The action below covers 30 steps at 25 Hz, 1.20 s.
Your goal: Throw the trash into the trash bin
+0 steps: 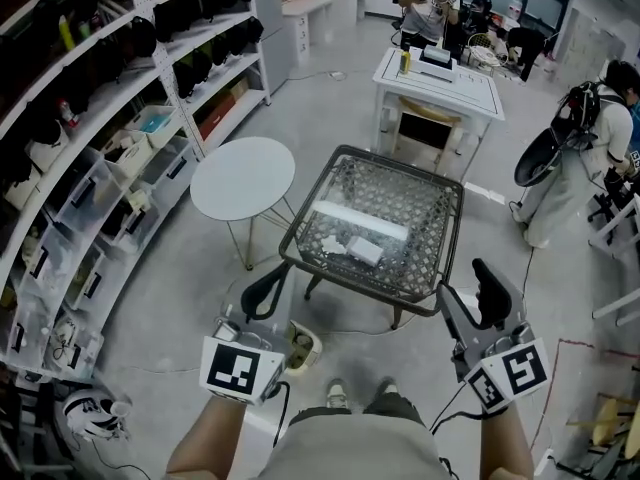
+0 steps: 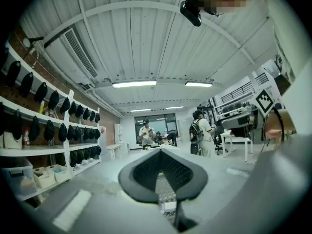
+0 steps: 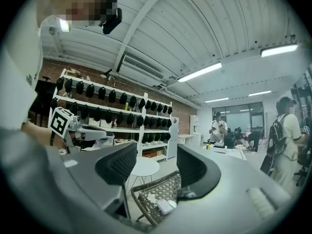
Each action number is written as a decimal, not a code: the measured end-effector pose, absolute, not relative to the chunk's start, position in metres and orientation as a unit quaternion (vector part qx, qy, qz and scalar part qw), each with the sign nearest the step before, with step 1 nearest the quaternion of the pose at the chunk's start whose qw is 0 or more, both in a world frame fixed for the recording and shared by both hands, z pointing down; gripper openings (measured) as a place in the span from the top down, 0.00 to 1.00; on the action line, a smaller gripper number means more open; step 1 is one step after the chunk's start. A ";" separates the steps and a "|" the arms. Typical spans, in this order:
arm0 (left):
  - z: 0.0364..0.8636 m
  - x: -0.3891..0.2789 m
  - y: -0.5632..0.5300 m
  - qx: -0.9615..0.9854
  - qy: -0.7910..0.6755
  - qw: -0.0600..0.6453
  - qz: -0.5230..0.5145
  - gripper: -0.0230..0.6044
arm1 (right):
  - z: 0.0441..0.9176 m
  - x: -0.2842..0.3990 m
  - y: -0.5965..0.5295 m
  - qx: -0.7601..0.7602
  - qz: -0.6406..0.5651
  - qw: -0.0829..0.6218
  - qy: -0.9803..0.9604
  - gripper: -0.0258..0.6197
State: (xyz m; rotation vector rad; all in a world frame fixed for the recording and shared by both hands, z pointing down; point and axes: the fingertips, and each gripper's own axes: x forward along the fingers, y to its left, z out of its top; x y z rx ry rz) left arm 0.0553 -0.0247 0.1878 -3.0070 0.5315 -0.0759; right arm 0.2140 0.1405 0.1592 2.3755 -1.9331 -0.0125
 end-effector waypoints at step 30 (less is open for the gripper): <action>0.350 0.173 -0.125 -0.942 0.294 -0.030 -0.161 0.96 | 0.405 0.346 -0.062 0.609 0.177 0.156 -0.757 0.47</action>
